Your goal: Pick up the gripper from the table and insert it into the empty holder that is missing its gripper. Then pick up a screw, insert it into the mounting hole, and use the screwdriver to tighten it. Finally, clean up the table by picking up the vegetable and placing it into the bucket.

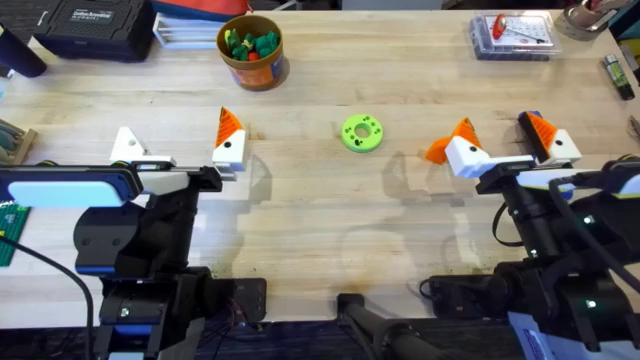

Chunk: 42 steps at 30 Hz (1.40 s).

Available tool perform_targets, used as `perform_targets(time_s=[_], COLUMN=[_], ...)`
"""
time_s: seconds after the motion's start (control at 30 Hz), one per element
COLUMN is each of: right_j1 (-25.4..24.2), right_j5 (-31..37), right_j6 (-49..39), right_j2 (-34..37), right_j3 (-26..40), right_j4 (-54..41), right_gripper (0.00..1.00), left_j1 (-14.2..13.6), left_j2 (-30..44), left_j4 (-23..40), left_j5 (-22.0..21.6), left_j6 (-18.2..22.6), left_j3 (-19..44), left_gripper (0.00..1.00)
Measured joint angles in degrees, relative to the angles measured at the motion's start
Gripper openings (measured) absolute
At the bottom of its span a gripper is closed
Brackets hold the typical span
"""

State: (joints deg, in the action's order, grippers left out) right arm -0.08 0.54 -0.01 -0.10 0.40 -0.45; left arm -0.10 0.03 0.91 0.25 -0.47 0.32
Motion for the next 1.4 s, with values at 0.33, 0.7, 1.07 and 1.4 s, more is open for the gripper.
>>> perform_targets(time_s=[0.33,0.7,1.07,1.4], right_j1=[0.2,0.2,0.2,0.2], right_j5=[0.0,0.1,0.1,0.0], right_j6=[0.0,0.0,0.0,0.0], right_j2=[0.0,3.5,19.6,20.8], right_j3=[0.0,10.8,34.5,35.1], right_j4=[-0.3,-14.8,-31.1,-31.8], right_gripper=[0.994,0.994,0.994,0.993], left_j1=[0.0,0.0,0.0,0.0], left_j2=[0.0,4.2,30.2,37.6], left_j4=[0.1,12.8,42.4,43.3], left_j5=[0.0,-1.8,-3.1,-3.1], left_j6=[0.0,-0.1,2.2,3.4], left_j3=[0.0,13.0,42.5,44.1], left_gripper=[0.982,0.982,0.984,0.373])
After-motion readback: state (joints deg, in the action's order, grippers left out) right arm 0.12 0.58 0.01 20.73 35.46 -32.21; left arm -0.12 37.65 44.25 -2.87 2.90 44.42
